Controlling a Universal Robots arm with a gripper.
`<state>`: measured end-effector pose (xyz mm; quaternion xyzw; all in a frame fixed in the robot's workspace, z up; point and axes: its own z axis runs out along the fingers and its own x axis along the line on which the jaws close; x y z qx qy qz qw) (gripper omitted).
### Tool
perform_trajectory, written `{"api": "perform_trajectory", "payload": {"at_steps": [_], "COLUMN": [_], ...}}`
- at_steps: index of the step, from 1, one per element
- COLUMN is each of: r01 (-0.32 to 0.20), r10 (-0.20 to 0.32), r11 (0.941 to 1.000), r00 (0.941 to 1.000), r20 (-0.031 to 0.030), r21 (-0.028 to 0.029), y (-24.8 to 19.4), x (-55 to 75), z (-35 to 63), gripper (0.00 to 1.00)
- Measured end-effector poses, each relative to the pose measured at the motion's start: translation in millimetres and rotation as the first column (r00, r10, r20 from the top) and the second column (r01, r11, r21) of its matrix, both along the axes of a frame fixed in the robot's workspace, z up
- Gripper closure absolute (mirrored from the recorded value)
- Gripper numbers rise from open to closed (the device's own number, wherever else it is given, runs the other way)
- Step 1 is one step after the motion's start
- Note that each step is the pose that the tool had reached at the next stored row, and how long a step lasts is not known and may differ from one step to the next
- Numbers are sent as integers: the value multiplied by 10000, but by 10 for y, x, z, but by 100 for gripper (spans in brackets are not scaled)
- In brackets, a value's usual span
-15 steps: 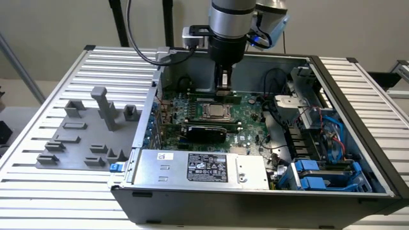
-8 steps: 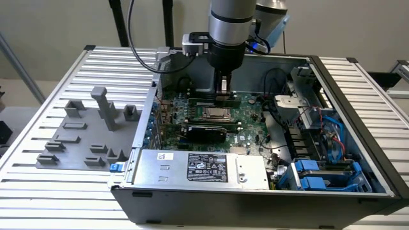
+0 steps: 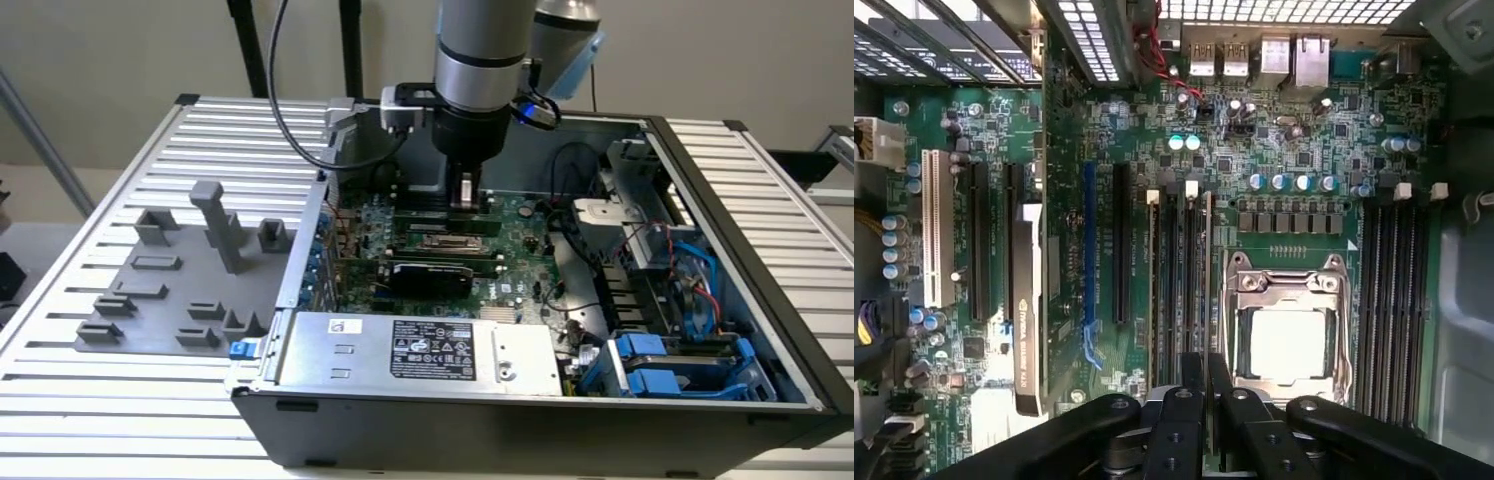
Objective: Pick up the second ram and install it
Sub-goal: 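Insert the second ram into the second slot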
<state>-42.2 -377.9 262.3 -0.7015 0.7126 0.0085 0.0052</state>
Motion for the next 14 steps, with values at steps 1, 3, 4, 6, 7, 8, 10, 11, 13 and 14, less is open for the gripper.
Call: {"api": "perform_trajectory", "payload": {"at_steps": [1,3,4,6,7,8,10,11,13,14], "r01": [3,8,12,21,26,35,59,62,63,63], "r10": [-3,-8,-12,-21,-26,-35,-59,-62,-63,-63], "r11": [10000,10000,10000,10000,10000,10000,10000,10000,10000,10000], "r00": [10000,10000,10000,10000,10000,10000,10000,10000,10000,10000], "r20": [0,0,0,1,0,0,0,1,-1,-2], "r21": [0,0,0,1,1,0,0,1,-2,-3], "y": [-5,-15,-19,-26,-28,-30,-32,-32,-32,-32], "x": [0,0,0,0,0,0,0,0,1,1], "z": [-19,-55,-74,-110,-128,-147,-192,-211,-228,-228], "gripper": [100,100,100,100,100,100,100,100,100,100]}}
